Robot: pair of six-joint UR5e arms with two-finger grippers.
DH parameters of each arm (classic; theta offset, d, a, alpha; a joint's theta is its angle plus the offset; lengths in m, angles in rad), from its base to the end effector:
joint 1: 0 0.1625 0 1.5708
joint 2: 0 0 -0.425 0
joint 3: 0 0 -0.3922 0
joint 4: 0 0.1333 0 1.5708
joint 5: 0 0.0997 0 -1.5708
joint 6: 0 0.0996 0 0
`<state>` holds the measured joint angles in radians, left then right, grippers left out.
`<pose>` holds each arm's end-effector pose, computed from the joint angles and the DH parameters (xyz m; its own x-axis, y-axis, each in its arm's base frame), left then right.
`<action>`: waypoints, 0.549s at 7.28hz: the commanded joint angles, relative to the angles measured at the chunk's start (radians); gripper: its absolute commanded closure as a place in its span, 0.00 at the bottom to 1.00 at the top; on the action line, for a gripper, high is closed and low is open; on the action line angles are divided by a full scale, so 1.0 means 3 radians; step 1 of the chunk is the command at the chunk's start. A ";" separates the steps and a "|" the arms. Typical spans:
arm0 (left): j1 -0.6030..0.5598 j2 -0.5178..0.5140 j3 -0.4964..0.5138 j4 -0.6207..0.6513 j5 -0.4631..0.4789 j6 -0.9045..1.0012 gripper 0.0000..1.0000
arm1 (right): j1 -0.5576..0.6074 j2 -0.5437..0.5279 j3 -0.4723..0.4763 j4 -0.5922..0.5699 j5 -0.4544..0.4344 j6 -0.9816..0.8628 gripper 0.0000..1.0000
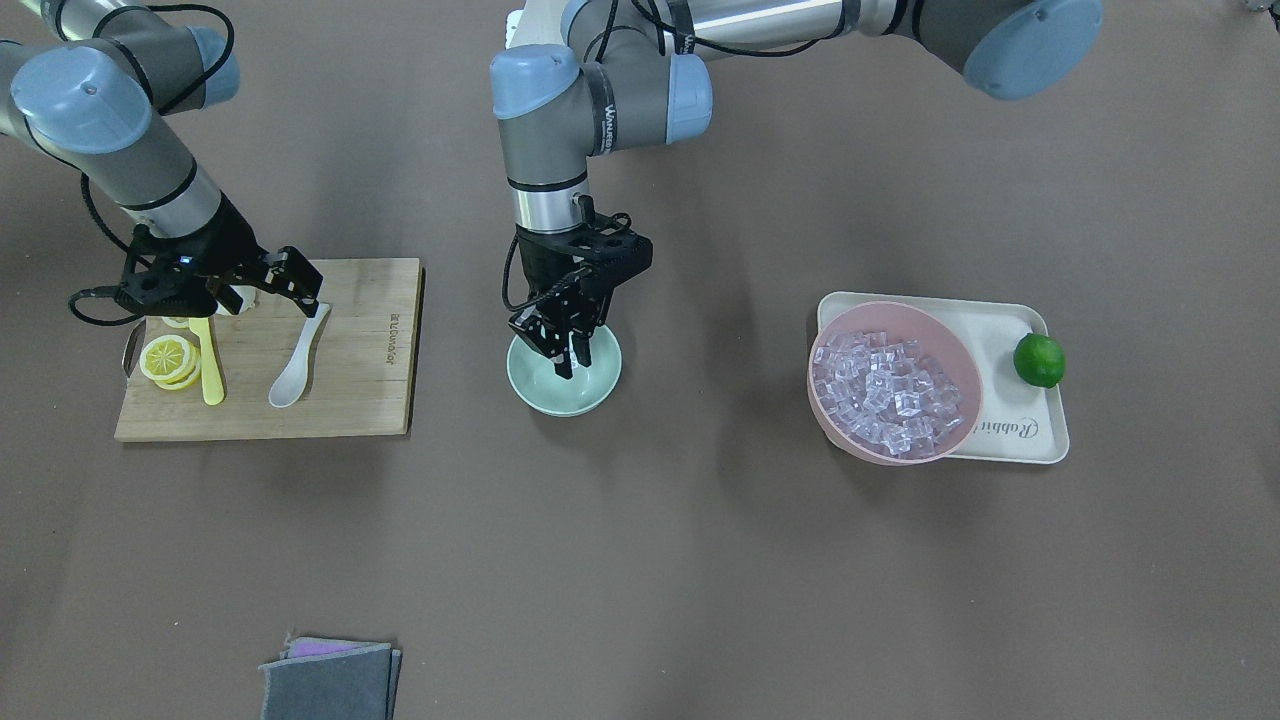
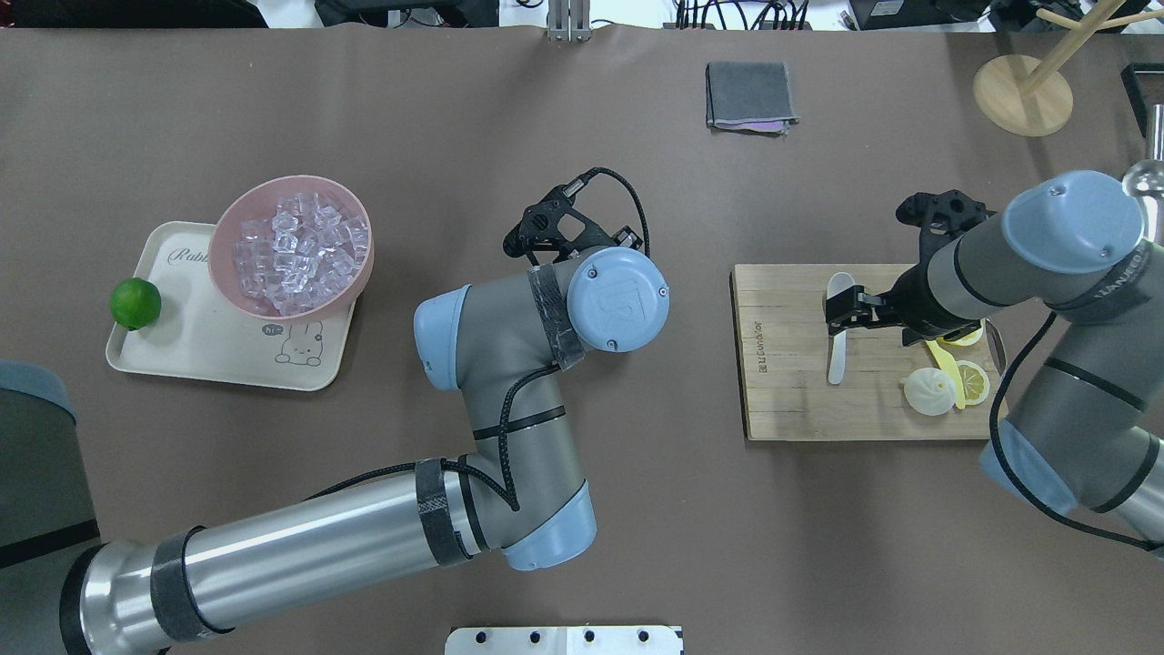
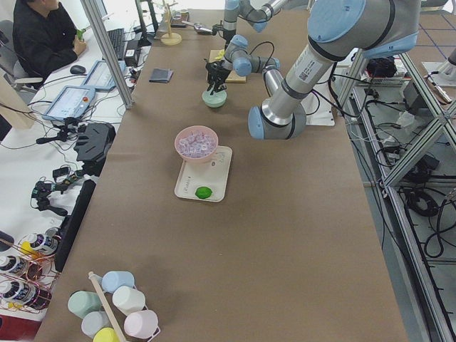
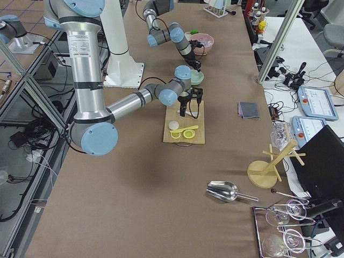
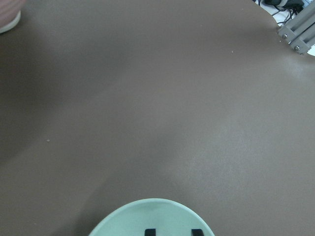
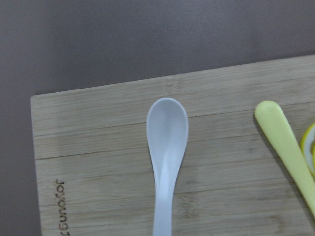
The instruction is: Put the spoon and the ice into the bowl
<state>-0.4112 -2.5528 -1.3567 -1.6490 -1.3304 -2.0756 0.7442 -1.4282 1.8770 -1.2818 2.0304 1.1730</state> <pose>0.6468 -0.4533 0.1156 0.2651 -0.6280 -0.7317 0.7767 0.5887 -0.2240 -0.3424 -0.4365 0.4120 0.6520 0.1284 0.7473 -0.1465 0.9883 -0.0420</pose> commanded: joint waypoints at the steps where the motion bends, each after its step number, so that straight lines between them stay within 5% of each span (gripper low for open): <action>1: 0.0021 -0.0060 0.0033 -0.0016 0.0007 0.0000 1.00 | -0.0057 0.0118 -0.0054 -0.0120 -0.0070 0.0032 0.01; 4: 0.0051 -0.0091 0.0033 -0.0016 0.0007 0.0016 1.00 | -0.0067 0.0179 -0.0187 -0.0120 -0.0126 0.0032 0.02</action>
<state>-0.3982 -2.5757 -1.3471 -1.6536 -1.3284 -2.0734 0.7252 -1.3866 1.8379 -1.3172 1.9990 1.1826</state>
